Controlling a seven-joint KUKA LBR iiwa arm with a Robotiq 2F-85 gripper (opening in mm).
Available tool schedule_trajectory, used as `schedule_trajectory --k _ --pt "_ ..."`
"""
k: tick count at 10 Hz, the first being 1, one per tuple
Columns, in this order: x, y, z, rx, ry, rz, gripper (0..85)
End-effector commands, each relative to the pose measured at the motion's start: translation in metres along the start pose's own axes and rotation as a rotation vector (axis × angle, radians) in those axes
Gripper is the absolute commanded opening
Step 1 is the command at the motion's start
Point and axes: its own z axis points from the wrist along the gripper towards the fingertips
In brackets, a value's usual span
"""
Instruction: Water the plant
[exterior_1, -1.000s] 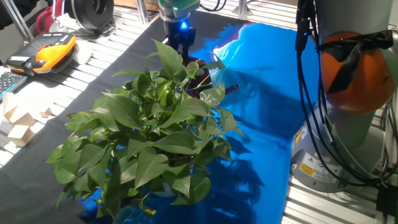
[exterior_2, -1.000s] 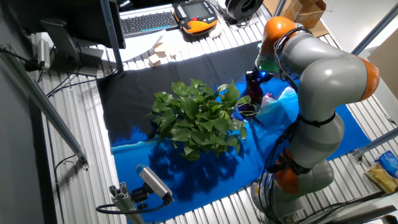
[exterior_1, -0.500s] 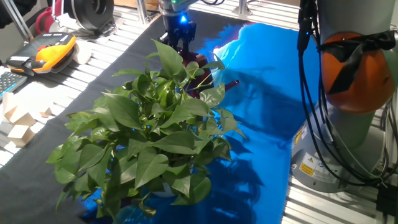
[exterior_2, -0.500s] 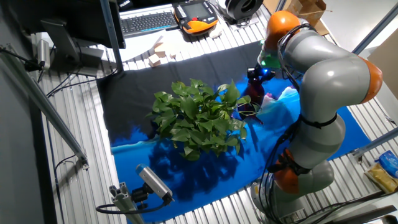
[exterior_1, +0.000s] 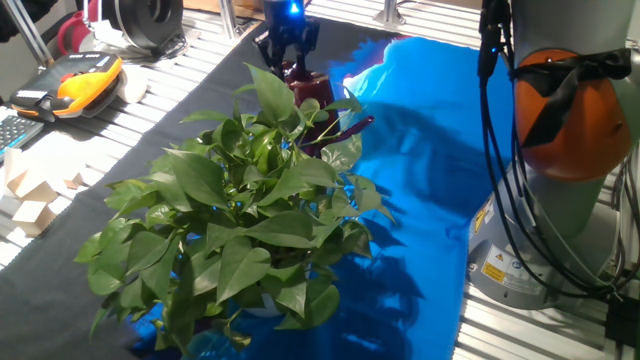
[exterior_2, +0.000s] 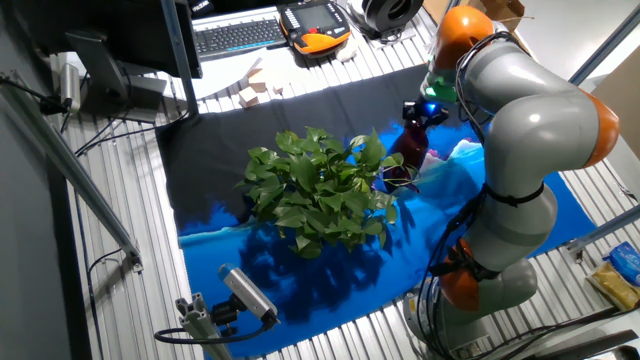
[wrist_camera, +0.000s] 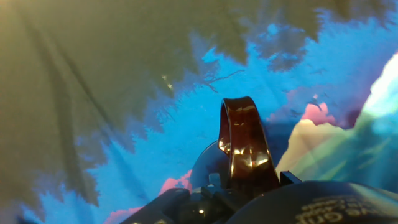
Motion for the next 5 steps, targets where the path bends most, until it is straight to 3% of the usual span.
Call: schedule_trajectory --k 1,2,5 --pt "0.002 -0.001 -0.004 0.001 0.006 0.027 0.0" --pt "0.003 -0.003 -0.011 -0.013 0.016 0.065 0.0" --pt "0.004 -0.005 -0.02 -0.014 0.022 0.104 0.0"
